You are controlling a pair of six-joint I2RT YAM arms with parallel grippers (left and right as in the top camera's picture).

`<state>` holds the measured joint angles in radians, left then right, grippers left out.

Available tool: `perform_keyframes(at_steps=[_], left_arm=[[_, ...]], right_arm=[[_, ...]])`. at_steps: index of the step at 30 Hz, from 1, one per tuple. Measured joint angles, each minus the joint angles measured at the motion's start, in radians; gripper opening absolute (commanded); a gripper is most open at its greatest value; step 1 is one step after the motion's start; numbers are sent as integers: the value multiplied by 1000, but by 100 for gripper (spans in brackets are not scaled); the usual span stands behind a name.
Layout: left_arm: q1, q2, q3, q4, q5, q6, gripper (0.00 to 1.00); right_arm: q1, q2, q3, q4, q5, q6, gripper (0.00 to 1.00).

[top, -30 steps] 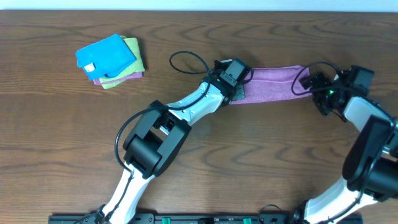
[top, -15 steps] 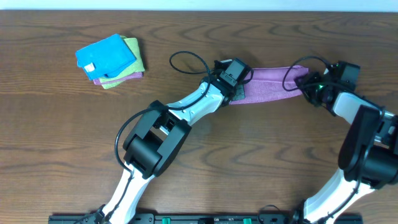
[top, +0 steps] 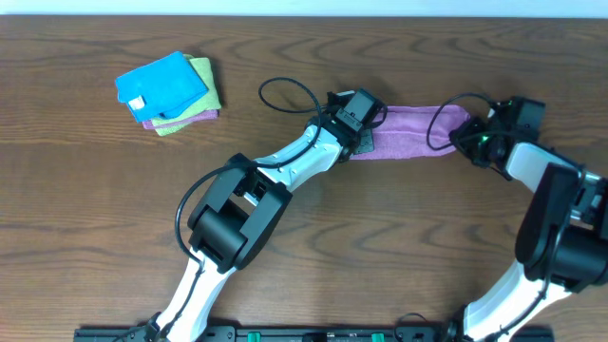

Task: Fold the cloth
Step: 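Fold the right end of the strip toward the left gripper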

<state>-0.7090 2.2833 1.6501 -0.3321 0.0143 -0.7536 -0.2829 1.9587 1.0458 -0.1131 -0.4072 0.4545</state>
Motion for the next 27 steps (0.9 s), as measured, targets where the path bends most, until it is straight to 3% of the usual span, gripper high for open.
perform_keyframes(at_steps=[11, 27], left_arm=[[0, -2, 8, -34, 0, 15, 6], [1, -2, 18, -69, 0, 105, 6]], right_arm=[[121, -150, -8, -58, 46, -128, 1], [122, -276, -8, -81, 177, -257, 1]])
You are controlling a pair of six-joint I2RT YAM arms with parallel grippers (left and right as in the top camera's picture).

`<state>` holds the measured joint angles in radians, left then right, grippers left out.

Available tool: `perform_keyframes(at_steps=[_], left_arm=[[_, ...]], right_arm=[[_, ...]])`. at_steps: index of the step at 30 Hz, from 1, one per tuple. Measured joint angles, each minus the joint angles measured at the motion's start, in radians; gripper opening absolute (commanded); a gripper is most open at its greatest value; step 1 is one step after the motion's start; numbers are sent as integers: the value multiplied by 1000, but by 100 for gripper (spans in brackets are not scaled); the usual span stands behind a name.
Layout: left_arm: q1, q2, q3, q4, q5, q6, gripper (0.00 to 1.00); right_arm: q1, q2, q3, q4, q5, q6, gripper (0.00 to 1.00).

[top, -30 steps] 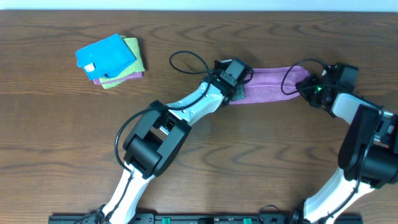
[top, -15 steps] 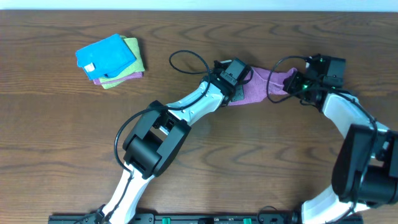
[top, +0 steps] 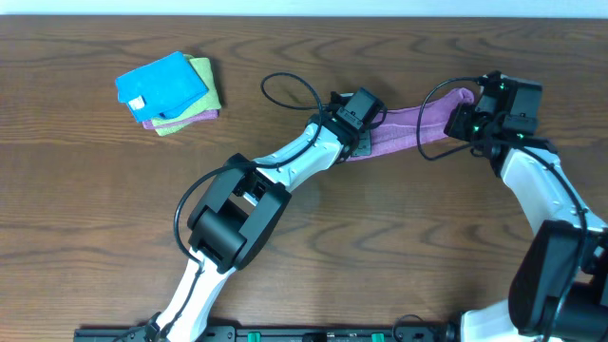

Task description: Fold the cloth

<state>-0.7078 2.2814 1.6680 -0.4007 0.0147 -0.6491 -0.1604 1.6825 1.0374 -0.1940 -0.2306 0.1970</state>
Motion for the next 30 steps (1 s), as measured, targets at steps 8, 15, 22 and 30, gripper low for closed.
perform_keyframes(at_steps=[8, 15, 22, 30], left_arm=[[0, 0, 1, -2, 3, 18, 6], [1, 0, 19, -41, 4, 43, 6], [2, 0, 23, -50, 4, 52, 6], [34, 0, 27, -61, 23, 51, 6]], right_arm=[[22, -1, 0, -4, 5, -47, 1], [101, -1, 2, -10, 8, -105, 1], [169, -1, 18, -36, 15, -140, 1], [221, -1, 24, -60, 23, -151, 1]])
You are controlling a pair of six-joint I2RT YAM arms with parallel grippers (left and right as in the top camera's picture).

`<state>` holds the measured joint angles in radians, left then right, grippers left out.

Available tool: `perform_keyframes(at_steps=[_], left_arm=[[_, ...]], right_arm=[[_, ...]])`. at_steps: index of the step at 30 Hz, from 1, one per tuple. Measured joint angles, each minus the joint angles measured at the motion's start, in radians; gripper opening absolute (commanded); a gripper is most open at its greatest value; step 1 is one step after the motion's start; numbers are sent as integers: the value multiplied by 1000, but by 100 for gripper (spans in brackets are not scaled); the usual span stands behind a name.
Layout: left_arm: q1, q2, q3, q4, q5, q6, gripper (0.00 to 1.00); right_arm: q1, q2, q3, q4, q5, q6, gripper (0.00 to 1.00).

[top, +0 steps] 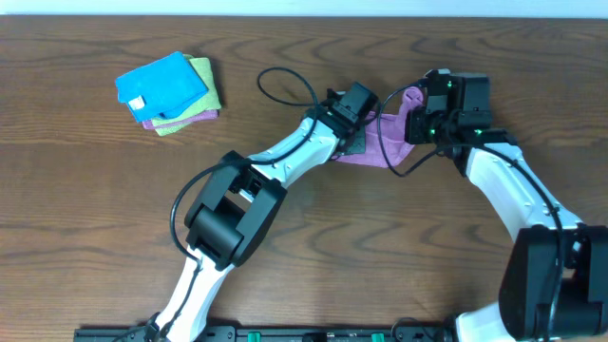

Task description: Fold the cloth

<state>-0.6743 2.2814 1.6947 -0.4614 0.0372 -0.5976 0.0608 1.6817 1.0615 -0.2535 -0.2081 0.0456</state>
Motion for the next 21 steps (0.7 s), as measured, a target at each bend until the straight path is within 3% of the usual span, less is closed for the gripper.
perform_keyframes(at_steps=[21], left_arm=[[61, -54, 0, -7, 39, 1, 6]], right_arm=[[87, 0, 0, -8, 5, -5, 1]])
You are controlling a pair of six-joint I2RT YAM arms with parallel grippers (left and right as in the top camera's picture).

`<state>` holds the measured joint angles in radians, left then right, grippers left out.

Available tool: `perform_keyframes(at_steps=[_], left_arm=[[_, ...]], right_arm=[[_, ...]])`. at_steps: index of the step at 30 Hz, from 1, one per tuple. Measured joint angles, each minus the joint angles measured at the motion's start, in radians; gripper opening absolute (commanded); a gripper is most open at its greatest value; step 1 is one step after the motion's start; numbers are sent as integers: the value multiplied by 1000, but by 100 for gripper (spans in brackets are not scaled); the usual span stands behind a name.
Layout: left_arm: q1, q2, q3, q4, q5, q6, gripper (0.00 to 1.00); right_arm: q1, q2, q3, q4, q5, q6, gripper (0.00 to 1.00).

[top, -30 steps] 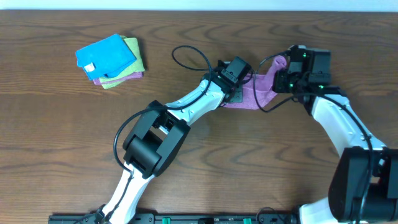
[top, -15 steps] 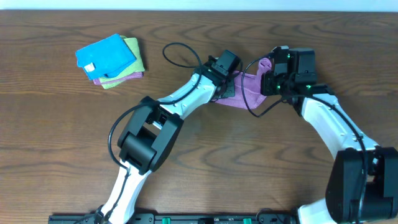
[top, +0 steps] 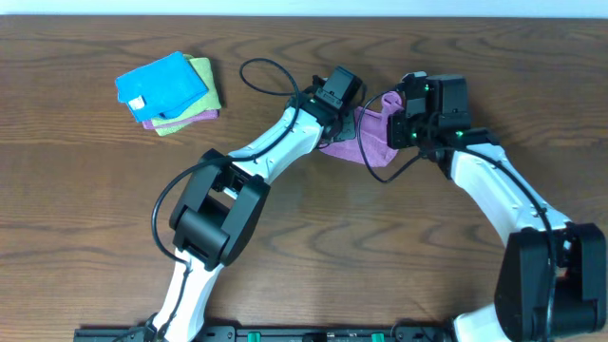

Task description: Fold the cloth

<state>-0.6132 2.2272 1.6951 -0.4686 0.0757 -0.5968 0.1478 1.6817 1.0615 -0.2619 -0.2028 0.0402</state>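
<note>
The purple cloth (top: 366, 141) lies bunched at the table's middle back, its right part raised and doubled over toward the left. My left gripper (top: 348, 116) sits at the cloth's left end and appears shut on it. My right gripper (top: 393, 116) holds the cloth's right end, lifted close beside the left gripper. From overhead, the fingertips of both are mostly hidden by the wrist housings and the cloth.
A stack of folded cloths (top: 169, 92), blue on top of green and purple, lies at the back left. Black cables (top: 269, 71) loop off both wrists over the table. The far table edge (top: 304, 17) runs just behind the grippers.
My right gripper has moved a little further left with the cloth's right end. The left gripper has shifted up and left, and the cloth is more bunched between them.
The cloth first lay stretched flat between the two grippers, one at each end. Then the right end was lifted and stood further left at each moment. Now the cloth is doubled up, with both grippers close together.
</note>
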Motion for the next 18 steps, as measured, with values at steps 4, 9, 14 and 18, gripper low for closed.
perform_keyframes(at_steps=[4, 9, 14, 18], left_arm=[[18, -7, 0, -3, 0, 4, 6], [63, -40, 0, -12, -1, 18, 6], [100, -63, 0, -31, -8, 26, 6], [114, -64, 0, -39, -13, 30, 6]], right_arm=[[17, 0, 0, 0, 17, 0, 1], [55, 0, 0, 14, 48, 0, 1], [80, 0, 0, 28, 62, 0, 1], [89, 0, 0, 43, 73, 0, 1]])
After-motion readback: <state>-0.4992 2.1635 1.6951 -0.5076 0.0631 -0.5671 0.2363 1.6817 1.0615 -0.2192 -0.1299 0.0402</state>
